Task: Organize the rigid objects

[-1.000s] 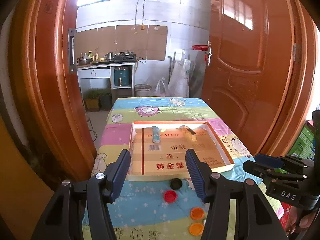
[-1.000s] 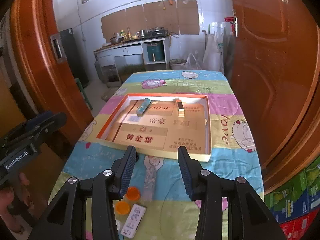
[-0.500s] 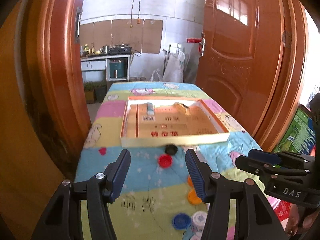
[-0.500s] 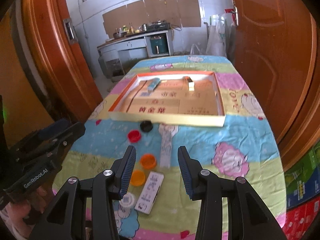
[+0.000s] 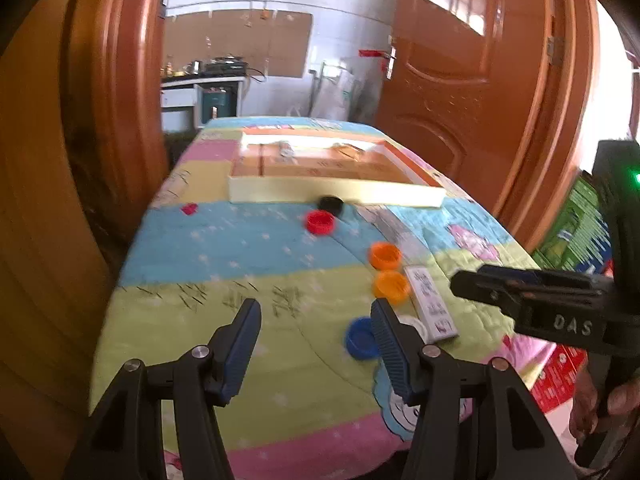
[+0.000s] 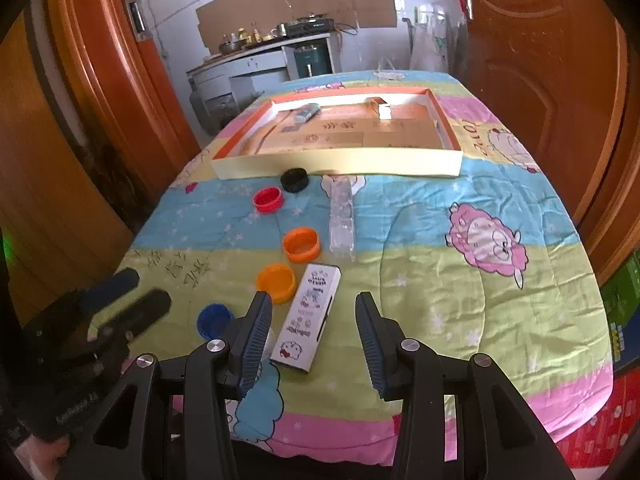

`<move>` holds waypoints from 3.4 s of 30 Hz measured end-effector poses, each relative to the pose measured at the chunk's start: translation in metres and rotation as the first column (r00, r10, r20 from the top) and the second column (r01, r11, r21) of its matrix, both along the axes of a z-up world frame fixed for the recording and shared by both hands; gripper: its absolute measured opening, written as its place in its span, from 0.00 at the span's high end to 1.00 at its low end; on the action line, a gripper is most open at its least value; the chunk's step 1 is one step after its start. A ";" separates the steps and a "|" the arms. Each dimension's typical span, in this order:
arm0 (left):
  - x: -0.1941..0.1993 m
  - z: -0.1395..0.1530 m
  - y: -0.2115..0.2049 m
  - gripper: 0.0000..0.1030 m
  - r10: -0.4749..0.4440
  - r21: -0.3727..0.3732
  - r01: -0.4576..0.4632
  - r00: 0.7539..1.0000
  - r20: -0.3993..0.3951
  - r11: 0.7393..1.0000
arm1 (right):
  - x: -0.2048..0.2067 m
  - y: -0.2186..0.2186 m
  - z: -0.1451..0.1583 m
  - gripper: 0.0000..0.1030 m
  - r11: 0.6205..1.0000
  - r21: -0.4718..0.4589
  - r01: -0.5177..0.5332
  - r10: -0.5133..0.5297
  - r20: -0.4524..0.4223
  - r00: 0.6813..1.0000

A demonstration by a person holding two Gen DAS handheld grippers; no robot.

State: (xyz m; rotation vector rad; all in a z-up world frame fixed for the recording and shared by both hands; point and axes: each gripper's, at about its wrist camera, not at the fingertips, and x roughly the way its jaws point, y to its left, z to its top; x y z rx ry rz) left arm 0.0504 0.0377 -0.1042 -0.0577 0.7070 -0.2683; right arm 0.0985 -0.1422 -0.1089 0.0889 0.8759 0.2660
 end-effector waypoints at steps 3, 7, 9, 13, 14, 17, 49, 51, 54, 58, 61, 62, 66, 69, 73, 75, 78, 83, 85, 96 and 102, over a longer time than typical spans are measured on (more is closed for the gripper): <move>-0.005 -0.010 -0.010 0.45 -0.046 0.013 0.046 0.999 -0.010 0.999 | -0.001 -0.002 -0.005 0.57 1.000 0.004 0.008 -0.008 -0.014 1.000; -0.009 -0.022 -0.022 0.45 -0.083 0.046 0.084 0.996 -0.024 0.995 | -0.002 -0.007 -0.007 0.57 1.000 0.005 0.027 -0.027 -0.020 0.999; -0.006 -0.026 -0.024 0.45 -0.083 0.056 0.085 0.996 -0.033 0.995 | -0.002 -0.008 -0.006 0.57 0.999 0.007 0.033 -0.033 -0.022 0.999; 0.000 -0.034 -0.026 0.45 -0.072 0.084 0.075 0.996 -0.043 0.994 | -0.003 -0.008 -0.006 0.57 0.999 0.006 0.035 -0.035 -0.022 0.999; 0.001 -0.035 -0.025 0.45 -0.071 0.088 0.074 0.997 -0.040 0.993 | -0.003 -0.008 -0.007 0.57 0.999 0.005 0.035 -0.035 -0.024 0.999; 0.004 -0.035 -0.027 0.45 -0.067 0.104 0.070 0.997 -0.027 0.992 | -0.002 -0.008 -0.008 0.57 0.999 0.003 0.035 -0.035 -0.028 0.999; 0.017 -0.032 -0.006 0.70 0.019 0.050 -0.019 1.000 0.000 0.999 | 0.022 0.035 -0.033 0.72 0.983 -0.185 0.020 -0.029 -0.047 0.998; 0.017 -0.030 -0.003 0.70 0.020 0.039 -0.020 1.000 0.002 0.999 | 0.021 0.032 -0.033 0.73 0.983 -0.184 0.019 -0.029 -0.051 0.998; 0.016 -0.027 -0.001 0.70 0.021 0.029 -0.022 1.000 0.005 0.999 | 0.019 0.026 -0.032 0.73 0.986 -0.163 0.022 -0.032 -0.060 0.998; 0.015 -0.022 -0.003 0.70 0.018 0.028 -0.018 1.000 0.010 0.999 | 0.017 0.014 -0.027 0.73 0.992 -0.118 0.041 -0.048 -0.054 0.997; 0.014 -0.017 -0.005 0.70 0.012 0.024 -0.012 1.000 0.016 1.000 | 0.015 0.007 -0.021 0.73 0.994 -0.099 0.055 -0.059 -0.039 0.997; 0.014 -0.014 -0.005 0.70 0.010 0.024 -0.010 1.000 0.019 1.000 | 0.014 0.005 -0.018 0.73 0.994 -0.095 0.058 -0.062 -0.031 0.998; 0.013 -0.004 -0.010 0.70 -0.002 0.029 0.000 0.999 0.039 1.000 | 0.009 -0.001 -0.006 0.73 0.996 -0.067 0.059 -0.060 -0.008 0.998; 0.014 0.007 -0.012 0.70 -0.007 0.031 0.005 0.998 0.058 1.000 | 0.005 -0.006 0.007 0.73 0.997 -0.052 0.064 -0.063 0.023 0.998; 0.016 0.022 -0.017 0.70 -0.004 0.039 0.001 0.997 0.083 0.999 | 0.003 -0.010 0.024 0.73 0.998 -0.027 0.060 -0.059 0.056 0.997; 0.018 0.028 -0.020 0.70 -0.003 0.042 -0.001 0.996 0.090 0.999 | 0.001 -0.011 0.033 0.73 0.998 -0.021 0.053 -0.051 0.077 0.996; 0.023 0.037 -0.022 0.70 0.001 0.045 -0.005 0.995 0.104 0.999 | 0.000 -0.012 0.043 0.73 0.999 -0.009 0.044 -0.043 0.104 0.994; 0.034 0.049 -0.027 0.70 0.007 0.046 -0.013 0.993 0.119 0.999 | 0.004 -0.016 0.054 0.73 0.999 0.019 0.034 -0.036 0.126 0.991; 0.039 0.054 -0.029 0.70 0.007 0.046 -0.013 0.992 0.124 0.999 | 0.006 -0.018 0.056 0.73 0.999 0.021 0.035 -0.037 0.133 0.990; 0.072 0.076 -0.037 0.70 0.007 0.034 -0.012 0.988 0.153 0.999 | 0.029 -0.025 0.067 0.73 0.998 0.047 0.031 -0.039 0.163 0.986; 0.093 0.081 -0.042 0.70 0.005 0.021 -0.008 0.989 0.148 1.000 | 0.044 -0.026 0.071 0.73 0.998 0.058 0.022 -0.032 0.173 0.984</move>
